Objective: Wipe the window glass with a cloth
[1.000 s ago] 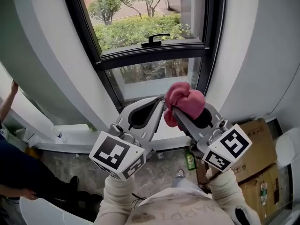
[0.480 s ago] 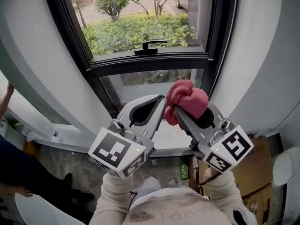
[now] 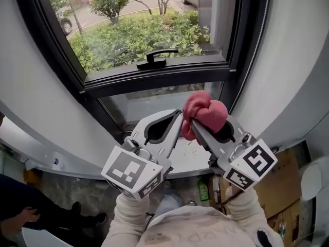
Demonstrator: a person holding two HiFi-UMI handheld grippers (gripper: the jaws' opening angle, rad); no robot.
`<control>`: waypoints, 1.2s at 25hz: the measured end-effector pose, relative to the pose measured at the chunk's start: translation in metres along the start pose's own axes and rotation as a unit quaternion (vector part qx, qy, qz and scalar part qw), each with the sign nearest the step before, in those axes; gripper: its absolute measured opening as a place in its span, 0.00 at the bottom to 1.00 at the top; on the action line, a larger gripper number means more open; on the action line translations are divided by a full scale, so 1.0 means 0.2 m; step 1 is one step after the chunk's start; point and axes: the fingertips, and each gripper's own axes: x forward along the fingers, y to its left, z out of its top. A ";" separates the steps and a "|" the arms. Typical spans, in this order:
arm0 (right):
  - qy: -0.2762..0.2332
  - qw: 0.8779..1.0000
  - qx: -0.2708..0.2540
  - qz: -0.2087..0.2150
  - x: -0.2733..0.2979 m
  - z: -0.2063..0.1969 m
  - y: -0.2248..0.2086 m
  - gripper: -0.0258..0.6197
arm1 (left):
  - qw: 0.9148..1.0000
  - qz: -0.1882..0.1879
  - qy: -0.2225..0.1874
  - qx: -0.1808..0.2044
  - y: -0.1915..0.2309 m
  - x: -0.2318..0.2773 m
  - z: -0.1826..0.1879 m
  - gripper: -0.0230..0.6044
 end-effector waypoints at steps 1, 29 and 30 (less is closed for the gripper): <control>-0.001 1.000 -0.002 -0.001 0.05 0.01 -0.03 0.21 | 1.000 -0.002 -0.002 0.001 0.05 0.02 0.01 0.04; -0.005 0.996 -0.061 -0.064 1.10 0.15 -0.48 0.21 | 0.998 -0.042 -0.038 -0.001 1.05 0.31 0.09 0.04; -0.005 0.996 -0.069 -0.063 1.14 0.19 -0.50 0.21 | 0.998 -0.039 -0.039 -0.001 1.06 0.32 0.09 0.04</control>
